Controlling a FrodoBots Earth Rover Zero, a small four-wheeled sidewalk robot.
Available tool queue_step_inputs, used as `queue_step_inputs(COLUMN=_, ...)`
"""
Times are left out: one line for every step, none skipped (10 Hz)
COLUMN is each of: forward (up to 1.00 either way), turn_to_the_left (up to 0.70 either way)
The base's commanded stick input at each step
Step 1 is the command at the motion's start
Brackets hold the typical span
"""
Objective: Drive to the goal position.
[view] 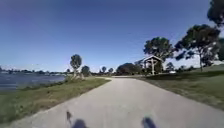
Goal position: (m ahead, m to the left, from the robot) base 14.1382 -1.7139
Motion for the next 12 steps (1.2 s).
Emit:
queue_step_inputs(forward=0.85, turn_to_the_left=0.00)
queue_step_inputs(forward=0.85, turn_to_the_left=0.00)
queue_step_inputs(forward=0.85, turn_to_the_left=0.00)
queue_step_inputs(forward=0.85, turn_to_the_left=0.00)
queue_step_inputs(forward=0.85, turn_to_the_left=0.00)
queue_step_inputs(forward=0.85, turn_to_the_left=0.00)
queue_step_inputs(forward=0.85, turn_to_the_left=0.00)
queue_step_inputs(forward=0.85, turn_to_the_left=0.00)
queue_step_inputs(forward=0.85, turn_to_the_left=0.00)
queue_step_inputs(forward=0.85, turn_to_the_left=0.00)
queue_step_inputs(forward=0.85, turn_to_the_left=0.00)
queue_step_inputs(forward=0.85, turn_to_the_left=0.00)
